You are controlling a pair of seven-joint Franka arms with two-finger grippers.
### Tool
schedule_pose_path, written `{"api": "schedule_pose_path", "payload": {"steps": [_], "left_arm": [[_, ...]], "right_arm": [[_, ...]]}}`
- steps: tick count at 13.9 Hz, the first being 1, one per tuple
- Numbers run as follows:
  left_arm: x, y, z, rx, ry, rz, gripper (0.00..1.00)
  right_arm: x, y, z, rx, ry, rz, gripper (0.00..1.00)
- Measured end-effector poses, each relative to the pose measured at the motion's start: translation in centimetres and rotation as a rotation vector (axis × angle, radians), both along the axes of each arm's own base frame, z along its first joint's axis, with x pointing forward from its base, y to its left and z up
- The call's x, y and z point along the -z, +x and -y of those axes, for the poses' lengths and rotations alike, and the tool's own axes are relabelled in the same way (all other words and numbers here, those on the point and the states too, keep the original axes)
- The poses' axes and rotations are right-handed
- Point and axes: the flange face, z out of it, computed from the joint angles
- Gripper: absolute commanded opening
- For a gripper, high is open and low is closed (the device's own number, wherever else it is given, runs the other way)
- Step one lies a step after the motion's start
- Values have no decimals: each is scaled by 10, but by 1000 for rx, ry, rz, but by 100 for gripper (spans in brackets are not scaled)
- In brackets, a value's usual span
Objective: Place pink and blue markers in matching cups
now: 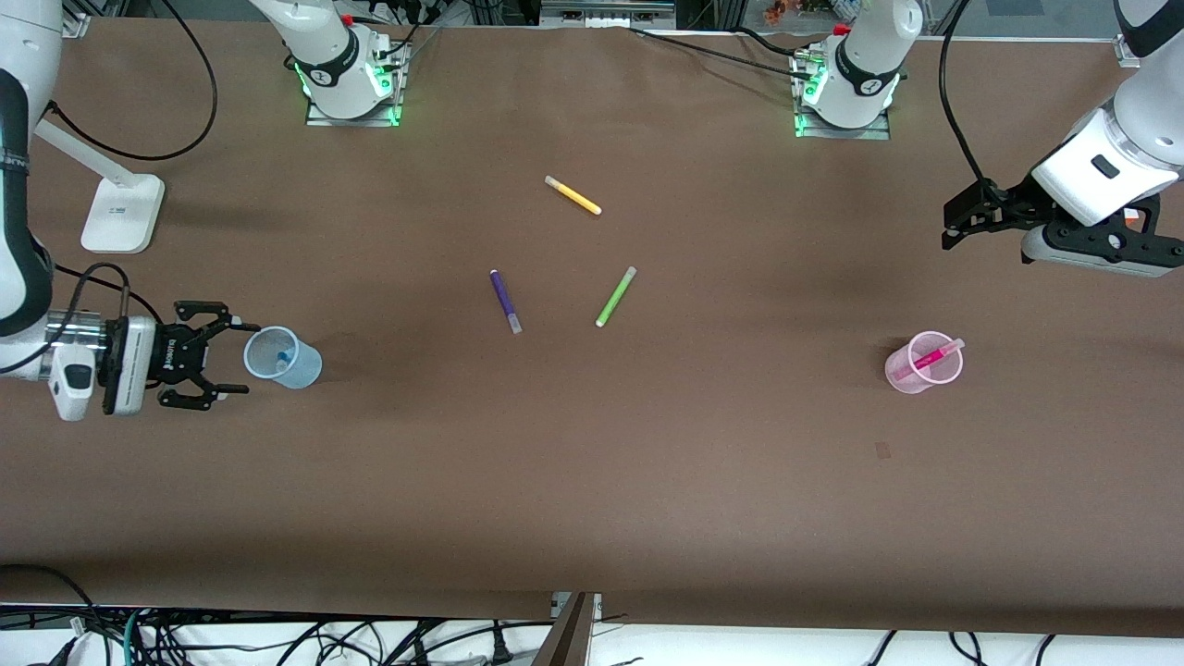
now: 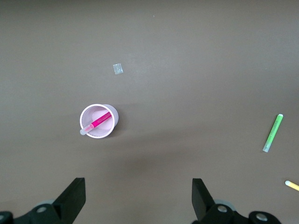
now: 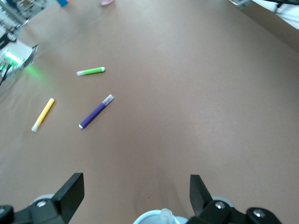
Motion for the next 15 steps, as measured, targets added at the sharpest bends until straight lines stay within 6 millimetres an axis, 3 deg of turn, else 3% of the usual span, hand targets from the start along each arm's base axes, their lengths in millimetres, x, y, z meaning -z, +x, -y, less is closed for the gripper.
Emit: {"api": "schedule_pose_path", "payload": {"steps": [5, 9, 13, 15], "left_arm": [[0, 0, 0, 1, 0, 0, 100], [0, 0, 0, 1, 0, 0, 100], [0, 0, 0, 1, 0, 0, 100], [0, 0, 0, 1, 0, 0, 100]], "right_arm": [[-69, 10, -9, 159, -168, -217, 100], [-123, 8, -30, 321, -394, -327, 100], [-183, -18, -77, 535, -632, -415, 100], [-199, -35, -94, 645, -686, -465, 100]]}}
